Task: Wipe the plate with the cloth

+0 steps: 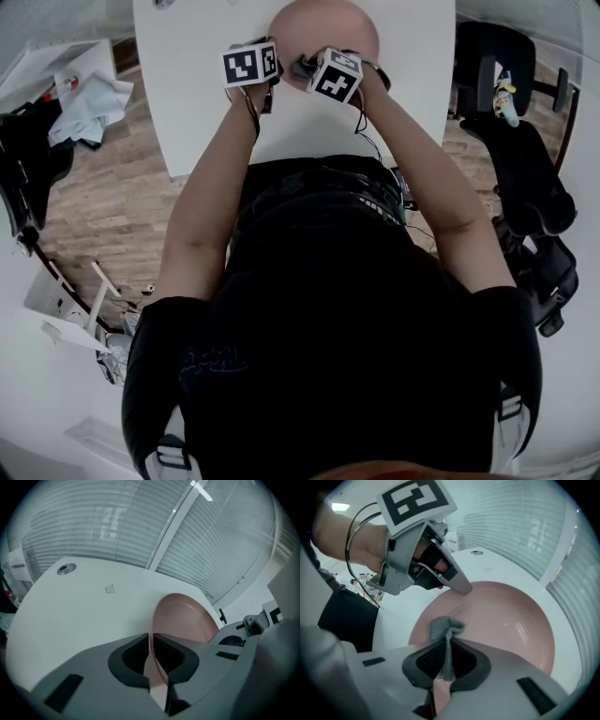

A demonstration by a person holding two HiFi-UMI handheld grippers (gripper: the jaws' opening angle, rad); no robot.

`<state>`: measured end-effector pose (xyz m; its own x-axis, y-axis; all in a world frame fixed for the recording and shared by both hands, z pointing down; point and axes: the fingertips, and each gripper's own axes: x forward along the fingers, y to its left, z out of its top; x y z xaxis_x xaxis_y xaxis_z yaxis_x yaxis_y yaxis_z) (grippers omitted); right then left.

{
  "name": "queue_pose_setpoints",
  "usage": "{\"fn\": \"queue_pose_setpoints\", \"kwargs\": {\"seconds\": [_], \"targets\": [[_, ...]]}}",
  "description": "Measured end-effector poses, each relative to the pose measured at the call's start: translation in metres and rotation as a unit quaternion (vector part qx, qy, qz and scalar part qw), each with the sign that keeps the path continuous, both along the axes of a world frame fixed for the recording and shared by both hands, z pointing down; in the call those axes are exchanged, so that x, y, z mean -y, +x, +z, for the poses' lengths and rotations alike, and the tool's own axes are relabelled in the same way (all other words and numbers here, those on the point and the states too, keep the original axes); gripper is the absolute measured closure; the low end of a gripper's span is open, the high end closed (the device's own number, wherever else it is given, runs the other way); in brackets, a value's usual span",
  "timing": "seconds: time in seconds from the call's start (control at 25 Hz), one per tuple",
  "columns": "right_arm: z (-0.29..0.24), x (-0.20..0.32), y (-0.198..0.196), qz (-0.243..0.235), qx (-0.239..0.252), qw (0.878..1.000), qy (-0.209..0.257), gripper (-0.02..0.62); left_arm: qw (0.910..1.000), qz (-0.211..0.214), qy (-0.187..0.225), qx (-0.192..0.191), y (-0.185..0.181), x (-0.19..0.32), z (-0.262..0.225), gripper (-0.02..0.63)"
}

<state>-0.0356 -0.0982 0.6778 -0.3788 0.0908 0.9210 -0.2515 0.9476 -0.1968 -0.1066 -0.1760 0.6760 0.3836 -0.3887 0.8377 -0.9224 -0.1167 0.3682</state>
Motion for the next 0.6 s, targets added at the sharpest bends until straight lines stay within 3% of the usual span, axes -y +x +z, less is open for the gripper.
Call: {"fn": "queue_pose_setpoints", "kwargs": {"seconds": [0.6], "targets": [[-0.030, 0.027, 0.014, 0.148, 0.039, 0.988, 0.037, 0.560, 0.9958, 0.020, 0.089, -0.003, -0.012, 0.000, -0.050, 0.486]]}}
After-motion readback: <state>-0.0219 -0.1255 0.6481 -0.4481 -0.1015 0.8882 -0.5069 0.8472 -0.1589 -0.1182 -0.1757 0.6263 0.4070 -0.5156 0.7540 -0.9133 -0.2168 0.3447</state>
